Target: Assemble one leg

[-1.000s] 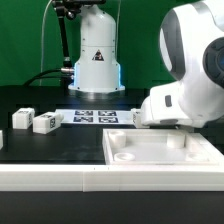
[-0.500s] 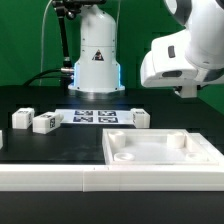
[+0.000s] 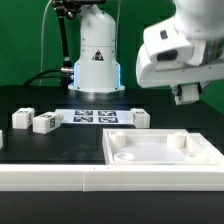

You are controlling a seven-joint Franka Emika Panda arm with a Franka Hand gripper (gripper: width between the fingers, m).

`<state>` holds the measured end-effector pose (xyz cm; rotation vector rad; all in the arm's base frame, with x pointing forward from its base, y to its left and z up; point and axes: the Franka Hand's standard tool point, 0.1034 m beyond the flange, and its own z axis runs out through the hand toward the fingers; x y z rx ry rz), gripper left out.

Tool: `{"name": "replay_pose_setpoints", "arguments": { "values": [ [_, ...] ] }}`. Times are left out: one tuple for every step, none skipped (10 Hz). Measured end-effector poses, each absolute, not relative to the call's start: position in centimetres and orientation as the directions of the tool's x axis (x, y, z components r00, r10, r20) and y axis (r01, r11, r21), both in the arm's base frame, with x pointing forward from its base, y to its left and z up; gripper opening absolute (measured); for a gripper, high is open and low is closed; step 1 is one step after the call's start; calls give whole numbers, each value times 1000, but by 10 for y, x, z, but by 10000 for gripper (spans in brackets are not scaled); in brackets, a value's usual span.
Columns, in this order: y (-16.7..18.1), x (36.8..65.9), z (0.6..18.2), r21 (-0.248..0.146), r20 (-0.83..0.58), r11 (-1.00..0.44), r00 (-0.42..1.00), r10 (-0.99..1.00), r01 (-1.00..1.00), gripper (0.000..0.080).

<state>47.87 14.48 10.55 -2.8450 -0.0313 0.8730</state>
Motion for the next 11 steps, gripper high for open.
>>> {"name": "replay_pose_setpoints", "arguments": {
  "values": [
    [139, 494, 120, -184, -498, -983, 863, 90, -3, 292],
    [135, 507, 128, -191, -442, -982, 892, 92, 6, 292],
    [135, 516, 126, -185, -348, -983, 935, 72, 7, 292],
    [134, 514, 125, -177, -280, -984, 958, 61, 11, 292],
    [133, 515, 125, -171, -216, -985, 975, 50, 12, 292],
    [132, 517, 124, -167, -158, -986, 987, 41, 14, 292],
    [130, 522, 124, -163, -77, -986, 997, 29, 16, 292],
    [122, 526, 126, -162, -33, -985, 997, 66, 59, 292],
    [112, 544, 132, -155, 54, -984, 995, 83, 91, 292],
    [106, 555, 138, -149, 108, -983, 990, 91, 106, 292],
    [102, 568, 144, -141, 176, -985, 982, 76, 102, 292]
  ]
}}
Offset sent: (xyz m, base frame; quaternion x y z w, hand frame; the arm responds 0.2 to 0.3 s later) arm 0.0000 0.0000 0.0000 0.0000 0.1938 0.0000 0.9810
